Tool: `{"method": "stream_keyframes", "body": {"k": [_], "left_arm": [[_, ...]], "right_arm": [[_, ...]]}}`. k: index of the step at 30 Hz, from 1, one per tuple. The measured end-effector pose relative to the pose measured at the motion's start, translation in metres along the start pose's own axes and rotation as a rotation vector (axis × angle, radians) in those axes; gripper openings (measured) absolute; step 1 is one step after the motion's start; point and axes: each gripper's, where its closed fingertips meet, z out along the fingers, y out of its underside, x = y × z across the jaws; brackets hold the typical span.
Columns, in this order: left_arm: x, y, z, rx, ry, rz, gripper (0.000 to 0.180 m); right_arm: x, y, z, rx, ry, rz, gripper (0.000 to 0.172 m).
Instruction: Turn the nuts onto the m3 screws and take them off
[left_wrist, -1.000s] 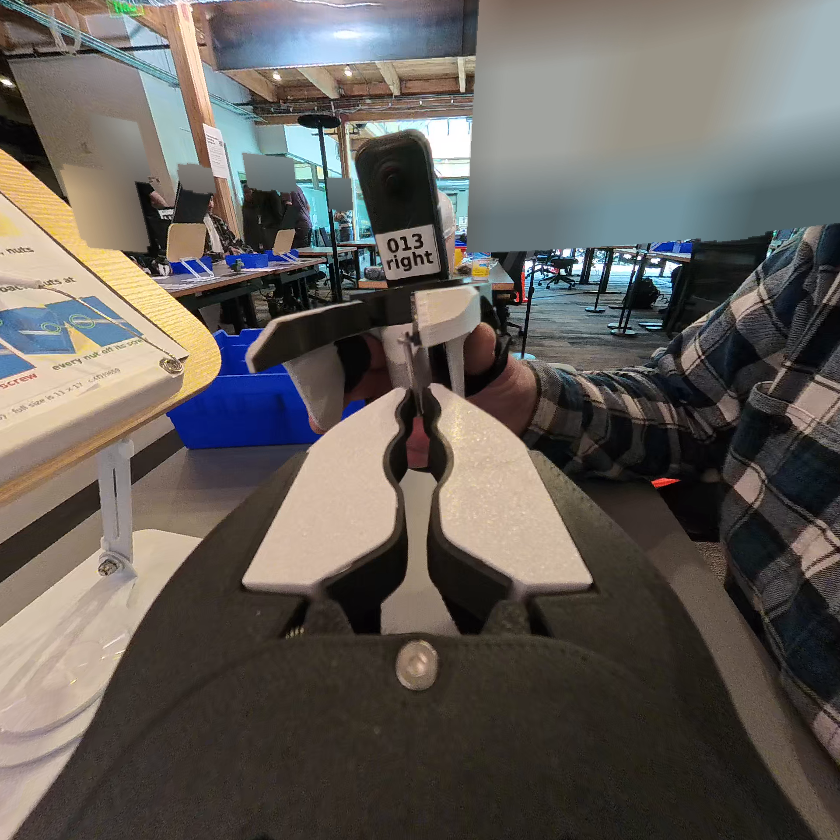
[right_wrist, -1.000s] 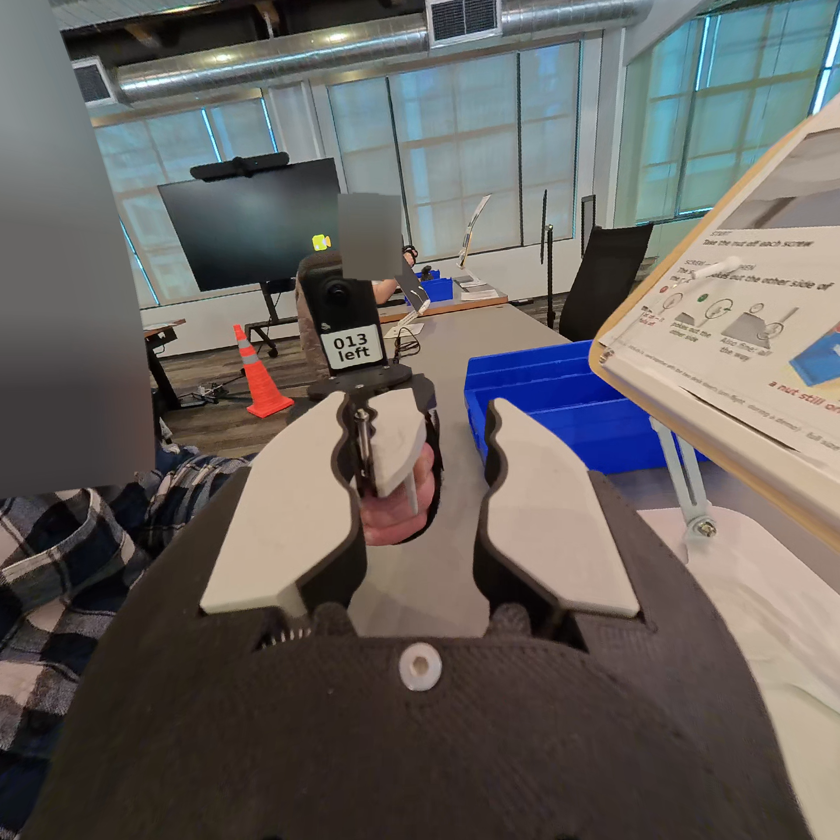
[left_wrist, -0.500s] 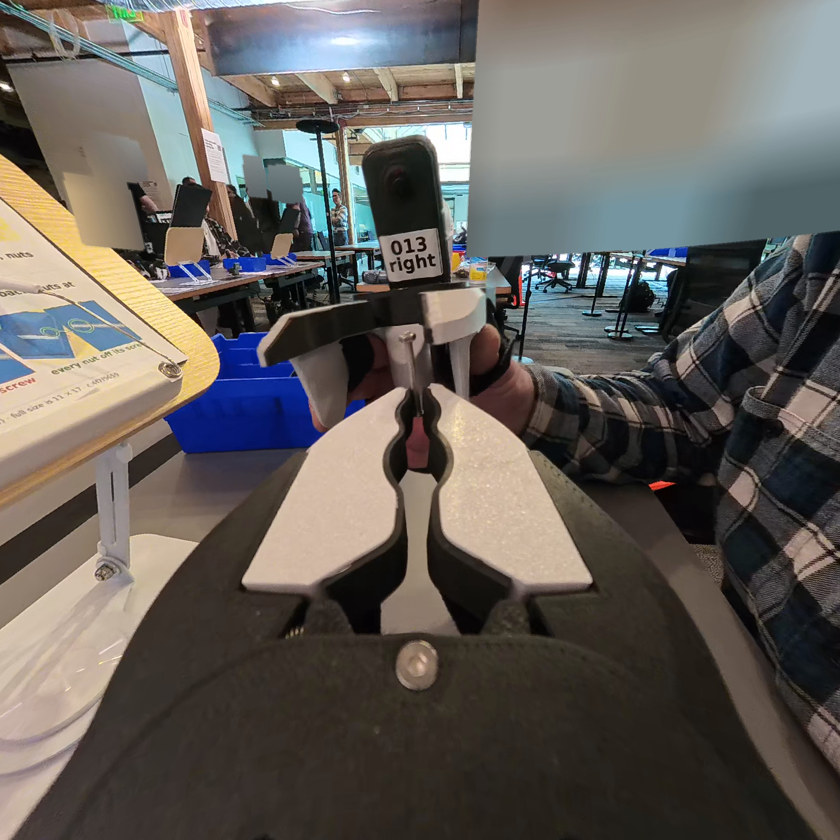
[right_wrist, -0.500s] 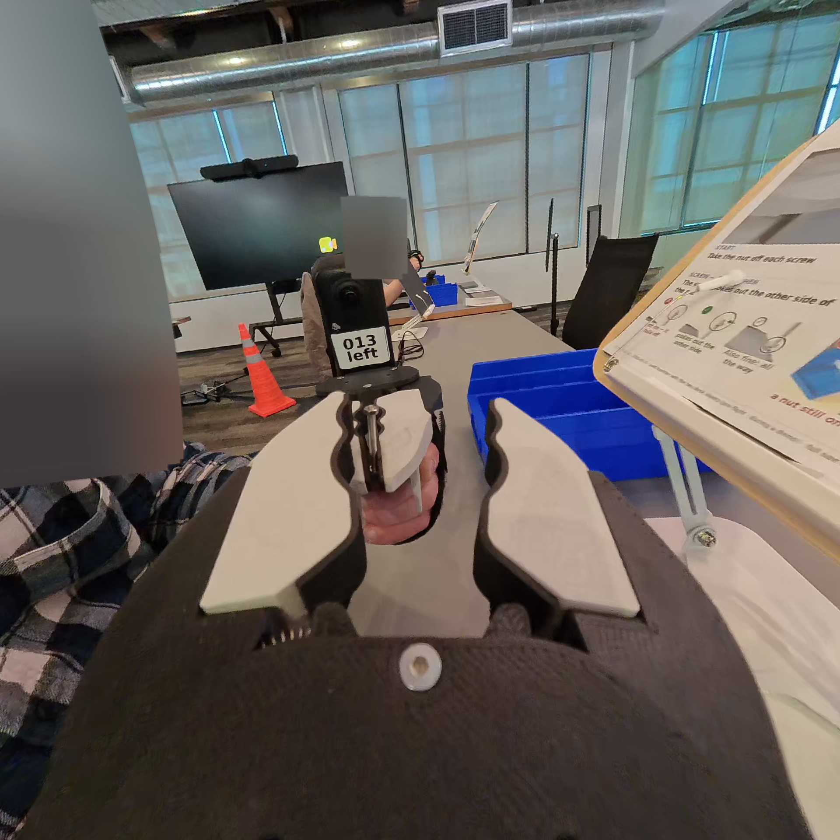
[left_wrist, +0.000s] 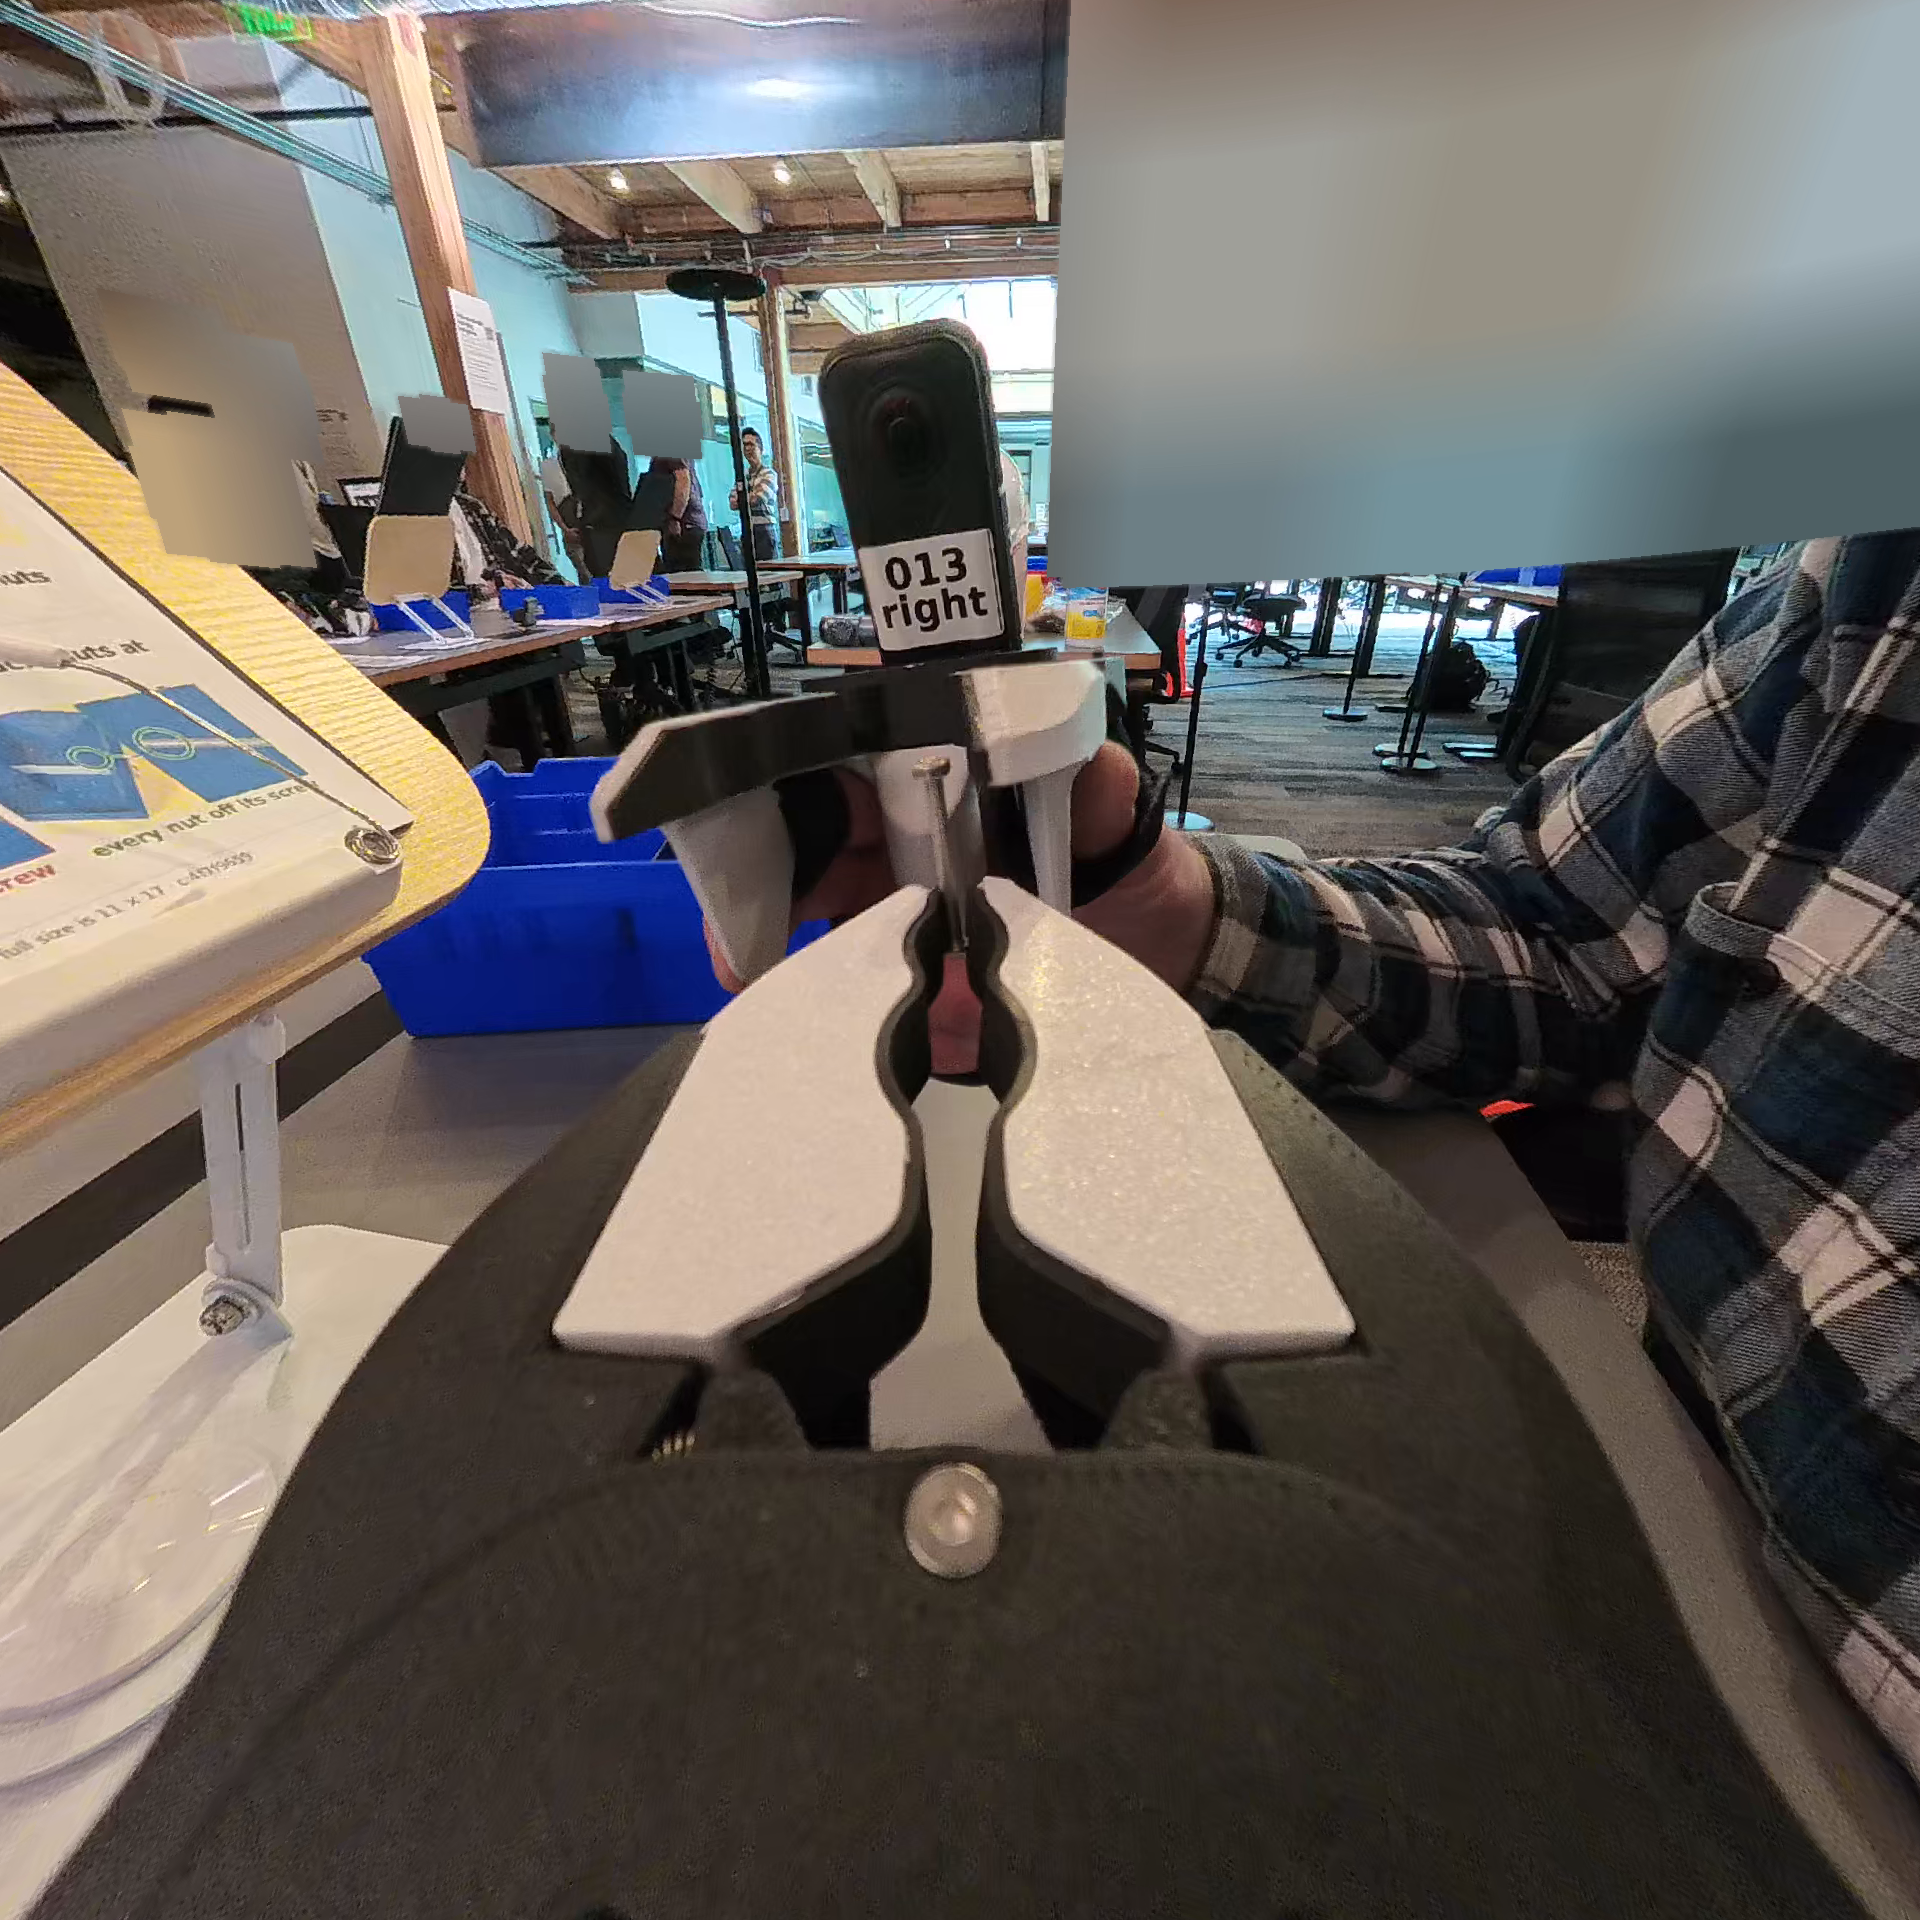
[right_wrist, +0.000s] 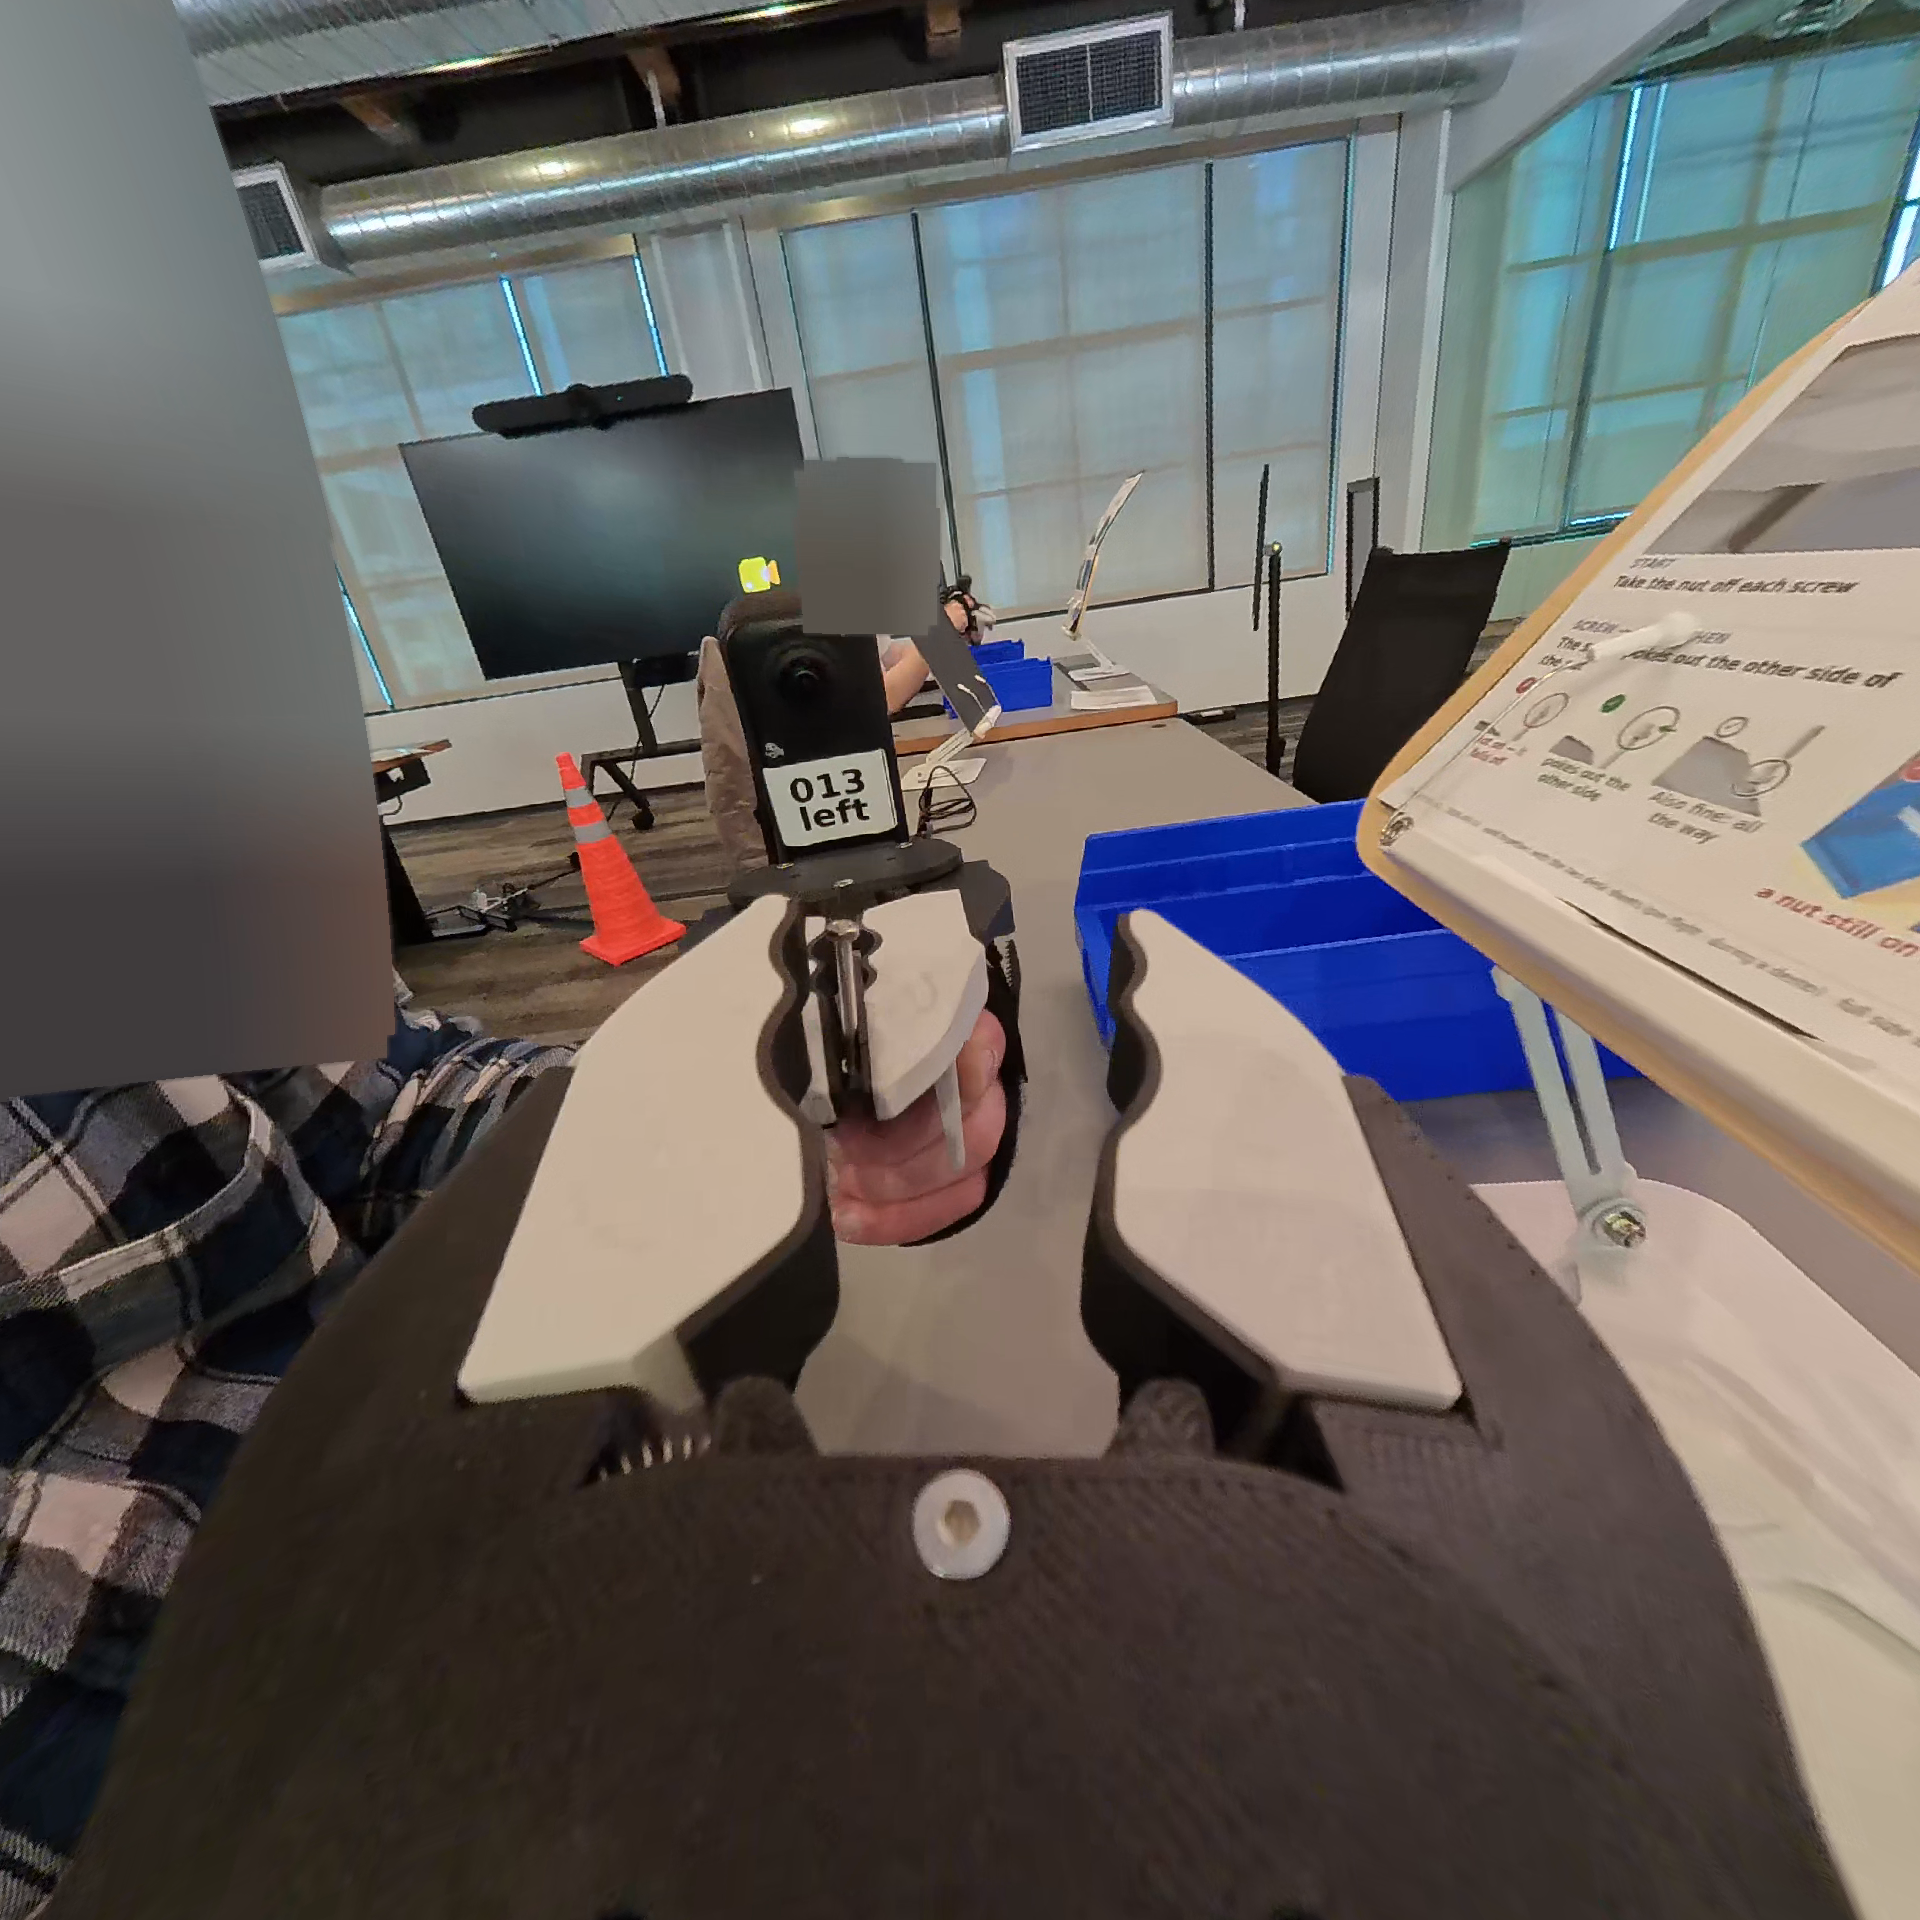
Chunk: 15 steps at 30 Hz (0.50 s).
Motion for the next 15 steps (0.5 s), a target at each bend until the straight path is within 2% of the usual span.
{"method": "stream_keyframes", "body": {"k": [8, 15], "left_arm": [[-0.002, -0.003, -0.003, 0.015, -0.005, -0.004, 0.003], [-0.005, -0.001, -0.003, 0.006, -0.033, 0.009, 0.003]], "right_arm": [[0.009, 0.000, -0.009, 0.013, 0.023, 0.025, 0.054], [-0.004, 0.000, -0.003, 0.004, -0.011, -0.011, 0.047]]}}
